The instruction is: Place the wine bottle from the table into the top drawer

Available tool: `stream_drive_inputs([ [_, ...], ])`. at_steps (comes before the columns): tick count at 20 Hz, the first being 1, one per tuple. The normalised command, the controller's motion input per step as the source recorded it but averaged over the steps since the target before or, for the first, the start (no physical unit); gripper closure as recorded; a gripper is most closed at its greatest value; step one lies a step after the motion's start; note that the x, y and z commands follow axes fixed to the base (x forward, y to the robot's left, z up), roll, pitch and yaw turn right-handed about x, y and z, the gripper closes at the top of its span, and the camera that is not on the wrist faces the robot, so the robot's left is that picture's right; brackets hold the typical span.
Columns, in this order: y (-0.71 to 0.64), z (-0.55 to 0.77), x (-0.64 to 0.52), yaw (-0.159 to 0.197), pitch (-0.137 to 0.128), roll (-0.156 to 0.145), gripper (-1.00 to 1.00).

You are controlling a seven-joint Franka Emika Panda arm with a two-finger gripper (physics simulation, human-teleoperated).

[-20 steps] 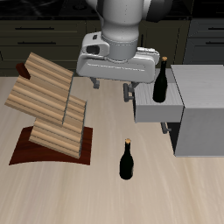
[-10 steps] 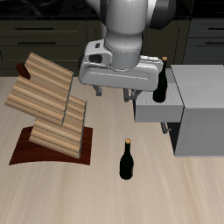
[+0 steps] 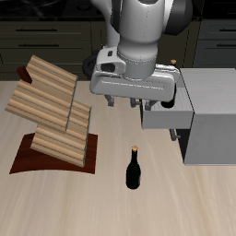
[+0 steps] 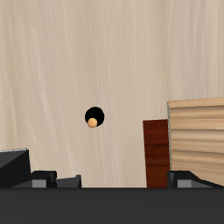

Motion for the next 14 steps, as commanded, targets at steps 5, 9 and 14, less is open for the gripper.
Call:
stream_drive_inputs([
  [5,0.16,-0.03,0.14,-0.015,-0.006,0.018,-1.0],
  [9,0.1,-0.12,0.13,0.008,-0.012,0.01,-1.0],
  [14,0.03,-0.32,0.12,-0.018,0.021,0.003,-1.0],
])
